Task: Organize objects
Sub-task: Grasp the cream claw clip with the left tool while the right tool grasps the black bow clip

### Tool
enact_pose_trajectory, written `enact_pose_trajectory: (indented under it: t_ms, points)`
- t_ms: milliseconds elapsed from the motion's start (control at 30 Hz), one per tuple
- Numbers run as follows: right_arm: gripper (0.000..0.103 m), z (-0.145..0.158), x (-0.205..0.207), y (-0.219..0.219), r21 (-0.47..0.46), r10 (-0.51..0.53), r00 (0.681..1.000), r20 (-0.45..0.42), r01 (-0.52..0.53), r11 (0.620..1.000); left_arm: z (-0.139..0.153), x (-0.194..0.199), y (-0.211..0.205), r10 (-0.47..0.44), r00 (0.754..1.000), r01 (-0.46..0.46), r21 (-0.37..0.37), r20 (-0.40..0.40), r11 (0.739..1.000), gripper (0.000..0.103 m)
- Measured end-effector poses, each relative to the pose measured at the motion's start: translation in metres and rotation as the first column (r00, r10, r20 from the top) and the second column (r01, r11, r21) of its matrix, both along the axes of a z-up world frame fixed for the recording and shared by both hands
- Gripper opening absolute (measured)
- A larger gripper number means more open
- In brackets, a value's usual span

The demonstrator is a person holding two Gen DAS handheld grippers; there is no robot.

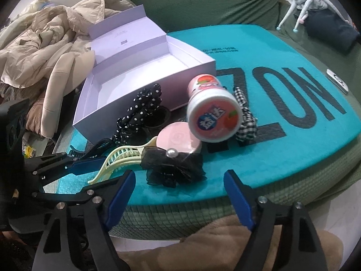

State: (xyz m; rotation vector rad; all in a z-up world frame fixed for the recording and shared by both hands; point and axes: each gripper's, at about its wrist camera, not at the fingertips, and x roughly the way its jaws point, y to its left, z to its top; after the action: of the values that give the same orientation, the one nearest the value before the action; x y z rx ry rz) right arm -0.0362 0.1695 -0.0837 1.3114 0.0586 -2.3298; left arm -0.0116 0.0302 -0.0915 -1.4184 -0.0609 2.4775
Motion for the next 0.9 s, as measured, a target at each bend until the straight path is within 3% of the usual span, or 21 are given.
enact_pose_trajectory:
  t_ms: [333,533,600,900]
  points:
    - [0.058,-0.011,-0.005,-0.01,0.0,0.039,0.999,0.026,-0.039,0.999,-0.003,-0.001,0.018,-0.059,0.998,0.054,-0.118,-0.038,0.991,0.041]
    - [0.046,-0.012,-0.004,-0.004,-0.012,0.035,0.999,0.026,-0.035,0.999,-0.003,-0.005,0.018,-0.046,0.998,0.04,-0.148,-0.04,0.988,0.022]
    - [0.043,-0.012,-0.003,-0.002,-0.02,0.037,0.999,0.026,-0.037,0.999,-0.003,-0.006,0.016,-0.04,0.999,0.034,-0.147,-0.036,0.988,0.018]
    - [0.03,-0.008,0.004,0.004,-0.044,0.035,0.999,0.02,-0.034,0.998,-0.001,-0.005,0.013,-0.024,1.0,0.024,-0.107,-0.002,0.994,0.017]
